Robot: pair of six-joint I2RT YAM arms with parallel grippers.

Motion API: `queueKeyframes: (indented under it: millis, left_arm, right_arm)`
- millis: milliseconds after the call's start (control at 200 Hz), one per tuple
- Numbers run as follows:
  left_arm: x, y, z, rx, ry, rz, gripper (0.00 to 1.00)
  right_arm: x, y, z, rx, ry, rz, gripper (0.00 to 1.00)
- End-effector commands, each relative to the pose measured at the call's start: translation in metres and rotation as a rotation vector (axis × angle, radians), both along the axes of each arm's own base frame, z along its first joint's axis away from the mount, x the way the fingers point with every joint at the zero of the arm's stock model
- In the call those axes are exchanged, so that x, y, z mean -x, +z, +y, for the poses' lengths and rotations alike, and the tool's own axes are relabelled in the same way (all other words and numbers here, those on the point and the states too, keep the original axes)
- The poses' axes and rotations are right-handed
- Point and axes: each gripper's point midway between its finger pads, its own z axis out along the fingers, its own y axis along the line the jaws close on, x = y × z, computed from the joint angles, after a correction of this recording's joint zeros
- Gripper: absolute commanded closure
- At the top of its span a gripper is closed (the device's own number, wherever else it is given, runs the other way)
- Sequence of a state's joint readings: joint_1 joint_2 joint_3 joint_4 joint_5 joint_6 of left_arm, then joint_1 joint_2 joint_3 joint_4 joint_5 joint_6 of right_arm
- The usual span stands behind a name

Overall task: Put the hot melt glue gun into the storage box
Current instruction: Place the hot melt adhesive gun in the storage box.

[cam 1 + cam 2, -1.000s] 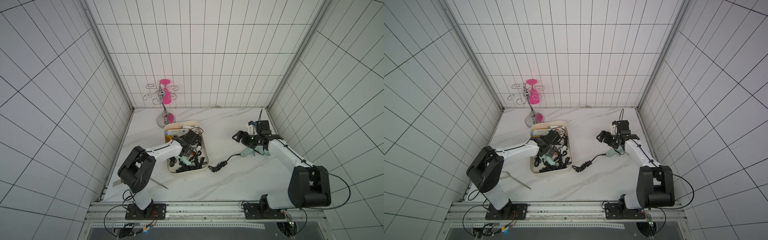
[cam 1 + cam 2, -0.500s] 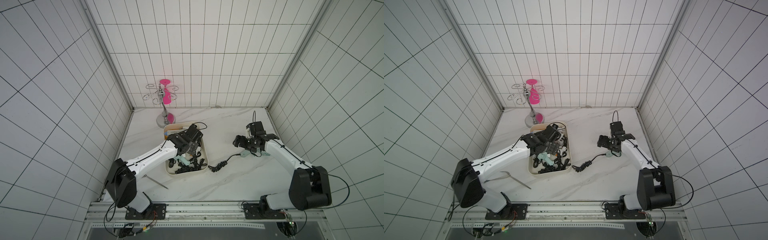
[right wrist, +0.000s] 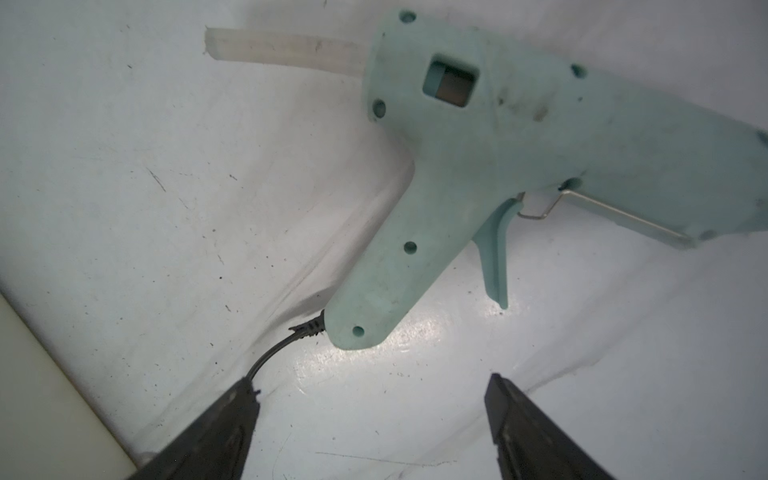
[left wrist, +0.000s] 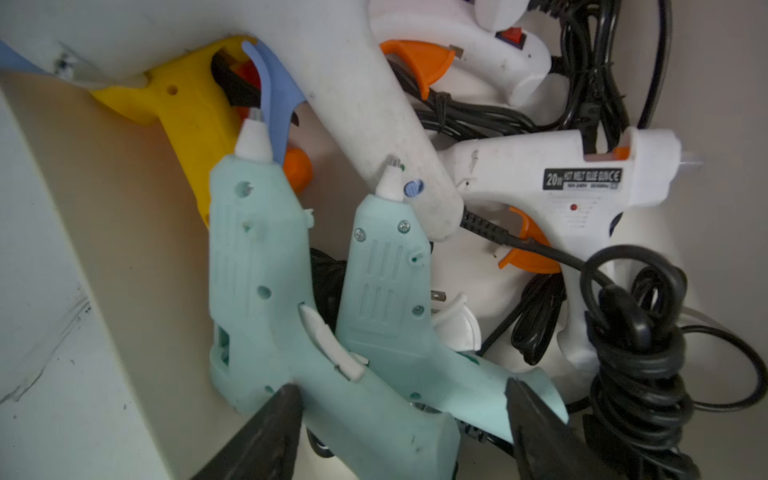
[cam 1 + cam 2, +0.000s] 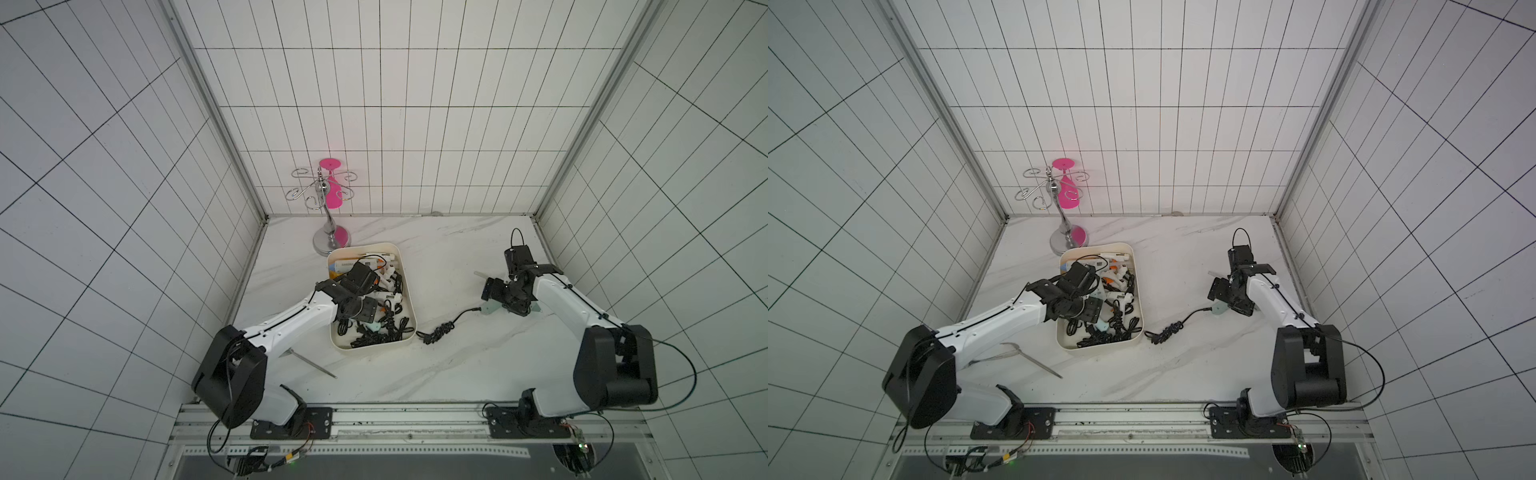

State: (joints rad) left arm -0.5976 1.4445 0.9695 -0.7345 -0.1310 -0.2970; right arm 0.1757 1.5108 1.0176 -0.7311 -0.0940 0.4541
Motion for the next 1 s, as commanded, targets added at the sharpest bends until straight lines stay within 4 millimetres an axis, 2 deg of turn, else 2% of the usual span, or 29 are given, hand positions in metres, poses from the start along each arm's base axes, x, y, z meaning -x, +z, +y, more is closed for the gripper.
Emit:
queueKeyframes:
  millis: [0,140,215,295,395,485,615,784,874,994]
  left_arm:
    - [0.002,-0.016,-0.015,0.069,-0.006,0.041,0.25]
    - [0.006,-0.045,-0.009,0.041,0.032,0.099,0.29]
    - [0.006,-0.058,-0.014,0.044,0.029,0.142,0.34]
    - [0.005,-0.068,-0.018,0.043,0.03,0.164,0.37]
    - [0.005,-0.076,-0.02,0.041,0.03,0.188,0.37]
    - [-0.001,-0.065,-0.024,0.058,0.007,0.146,0.36]
    - [-0.028,-0.038,-0.032,0.061,-0.032,0.026,0.27]
    - [-0.057,-0.036,-0.056,0.065,-0.096,0.025,0.26]
    - [-0.061,-0.03,-0.059,0.064,-0.104,0.006,0.25]
    - [-0.061,-0.007,-0.05,0.047,-0.091,-0.061,0.2]
  right_arm:
    - [-0.009,-0.001,0.002,-0.018,-0.021,0.03,0.12]
    - [-0.016,-0.009,0.003,-0.023,-0.034,0.045,0.12]
    - [-0.016,-0.015,0.003,-0.021,-0.039,0.064,0.12]
    - [-0.016,-0.023,0.001,-0.01,-0.051,0.087,0.12]
    - [-0.026,-0.029,-0.002,0.005,-0.063,0.077,0.12]
    - [-0.03,-0.033,-0.007,0.033,-0.063,0.087,0.12]
    - [-0.038,-0.039,-0.014,0.072,-0.046,0.102,0.14]
    - [-0.042,-0.046,-0.018,0.103,0.009,0.148,0.19]
    - [-0.044,-0.045,-0.009,0.07,0.05,0.157,0.25]
    - [-0.044,-0.031,0.006,0.063,0.106,0.127,0.2]
